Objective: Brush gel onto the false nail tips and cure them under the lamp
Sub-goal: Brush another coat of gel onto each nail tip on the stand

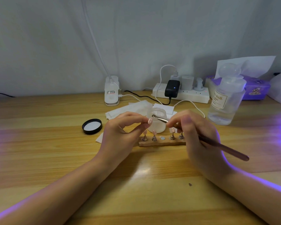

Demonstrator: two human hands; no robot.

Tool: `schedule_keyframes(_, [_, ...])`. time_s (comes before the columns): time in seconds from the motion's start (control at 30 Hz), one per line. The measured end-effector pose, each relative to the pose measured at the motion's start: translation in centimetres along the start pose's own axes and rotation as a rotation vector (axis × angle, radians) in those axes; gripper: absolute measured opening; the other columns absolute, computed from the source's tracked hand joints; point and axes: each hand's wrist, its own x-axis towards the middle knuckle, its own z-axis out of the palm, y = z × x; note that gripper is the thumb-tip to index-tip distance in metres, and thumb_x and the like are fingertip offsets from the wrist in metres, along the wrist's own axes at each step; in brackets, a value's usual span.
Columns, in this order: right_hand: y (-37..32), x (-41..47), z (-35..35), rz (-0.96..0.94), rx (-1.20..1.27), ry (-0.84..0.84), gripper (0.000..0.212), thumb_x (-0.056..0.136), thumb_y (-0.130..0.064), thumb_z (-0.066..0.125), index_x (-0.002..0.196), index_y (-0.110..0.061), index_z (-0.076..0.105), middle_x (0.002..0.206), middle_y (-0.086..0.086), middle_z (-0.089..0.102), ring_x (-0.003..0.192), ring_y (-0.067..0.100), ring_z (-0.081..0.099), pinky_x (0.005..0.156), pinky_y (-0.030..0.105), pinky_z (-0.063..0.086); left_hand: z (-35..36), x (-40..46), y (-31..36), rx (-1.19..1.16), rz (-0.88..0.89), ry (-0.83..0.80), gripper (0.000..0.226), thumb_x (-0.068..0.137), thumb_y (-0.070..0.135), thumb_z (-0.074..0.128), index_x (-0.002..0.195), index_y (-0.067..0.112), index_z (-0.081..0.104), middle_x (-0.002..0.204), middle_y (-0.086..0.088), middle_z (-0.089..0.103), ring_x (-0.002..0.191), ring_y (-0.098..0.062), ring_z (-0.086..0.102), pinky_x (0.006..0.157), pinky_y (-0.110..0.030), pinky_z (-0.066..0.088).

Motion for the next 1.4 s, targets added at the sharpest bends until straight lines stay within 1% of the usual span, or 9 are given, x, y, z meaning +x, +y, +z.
schedule_keyframes(0.17, [0.13,-0.02,0.40,-0.073,-0.051,-0.041,0.042,0.097,-0.030,0.032,0.077,-0.011,0.063,0.077,-0.006,0.061,0.076,0.014,0.059,0.069,0.041,0.046,-0.03,-0.06,0.09,-0.006,0.016,0.012,0.023,0.075,0.011,0.067,0.095,0.021,0.067,0.086,0.007,0.067,0.083,-0.005,0.062,0.077,-0.018,0.049])
schedule_keyframes(0.3, [0.30,0.08,-0.11,0.081,0.036,0.025,0.032,0.093,-0.027,0.032,0.079,-0.020,0.060,0.076,-0.002,0.061,0.074,0.006,0.057,0.067,0.024,0.046,-0.04,-0.07,0.03,-0.012,0.013,0.003,0.020,0.075,0.013,0.067,0.094,0.019,0.069,0.086,0.006,0.068,0.083,-0.006,0.062,0.076,-0.018,0.048])
schedule_keyframes(0.4, [0.20,0.14,-0.18,0.077,0.045,0.030,0.030,0.093,-0.026,0.032,0.080,-0.022,0.058,0.075,-0.003,0.060,0.072,0.003,0.055,0.065,0.015,0.043,-0.06,-0.08,0.00,-0.017,0.007,-0.001,0.021,0.076,0.011,0.067,0.095,0.020,0.068,0.085,0.006,0.068,0.083,-0.005,0.062,0.076,-0.016,0.048])
schedule_keyframes(0.53, [-0.05,0.08,0.42,-0.103,-0.024,-0.023,0.037,0.098,-0.031,0.029,0.080,-0.018,0.058,0.077,-0.007,0.059,0.074,0.012,0.059,0.068,0.034,0.045,-0.08,-0.05,0.06,-0.008,0.014,0.009,0.023,0.074,0.014,0.066,0.094,0.026,0.066,0.086,0.009,0.067,0.084,-0.006,0.062,0.076,-0.019,0.049])
schedule_keyframes(0.6, [0.04,-0.06,0.54,-0.124,-0.057,-0.043,0.041,0.099,-0.033,0.028,0.079,-0.016,0.060,0.077,-0.008,0.059,0.074,0.013,0.059,0.068,0.036,0.045,-0.05,-0.05,0.05,-0.003,0.018,0.014,0.024,0.075,0.012,0.067,0.095,0.026,0.066,0.086,0.008,0.067,0.084,-0.006,0.062,0.076,-0.020,0.050])
schedule_keyframes(0.83, [0.34,0.16,-0.22,0.099,0.041,0.025,0.031,0.094,-0.027,0.032,0.080,-0.022,0.059,0.074,0.000,0.061,0.072,0.007,0.056,0.065,0.017,0.044,-0.05,0.03,-0.07,-0.001,0.008,0.003,0.018,0.076,0.012,0.068,0.092,0.021,0.070,0.084,0.004,0.068,0.082,-0.008,0.061,0.073,-0.014,0.045])
schedule_keyframes(1.07, [0.15,-0.11,0.57,-0.126,-0.086,-0.037,0.048,0.098,-0.030,0.029,0.076,-0.006,0.064,0.075,-0.002,0.061,0.073,0.018,0.060,0.066,0.044,0.045,0.04,-0.09,-0.22,0.004,0.021,0.011,0.024,0.074,0.007,0.070,0.094,0.020,0.068,0.085,0.005,0.066,0.082,-0.006,0.060,0.072,-0.011,0.043])
schedule_keyframes(1.27, [0.20,0.06,-0.22,0.076,0.035,0.019,0.029,0.093,-0.025,0.033,0.081,-0.020,0.059,0.076,-0.001,0.060,0.071,0.005,0.055,0.062,0.014,0.044,-0.01,-0.03,-0.20,0.010,0.011,-0.006,0.018,0.076,0.009,0.069,0.091,0.017,0.071,0.085,0.002,0.067,0.082,-0.007,0.060,0.071,-0.010,0.042])
schedule_keyframes(1.4, [0.10,0.08,0.00,-0.010,-0.005,0.012,0.032,0.094,-0.024,0.033,0.079,-0.016,0.060,0.074,0.000,0.061,0.071,0.008,0.057,0.065,0.027,0.046,0.09,0.04,-0.22,0.001,0.004,0.000,0.019,0.075,0.010,0.069,0.091,0.019,0.070,0.085,0.004,0.067,0.082,-0.007,0.060,0.071,-0.010,0.043])
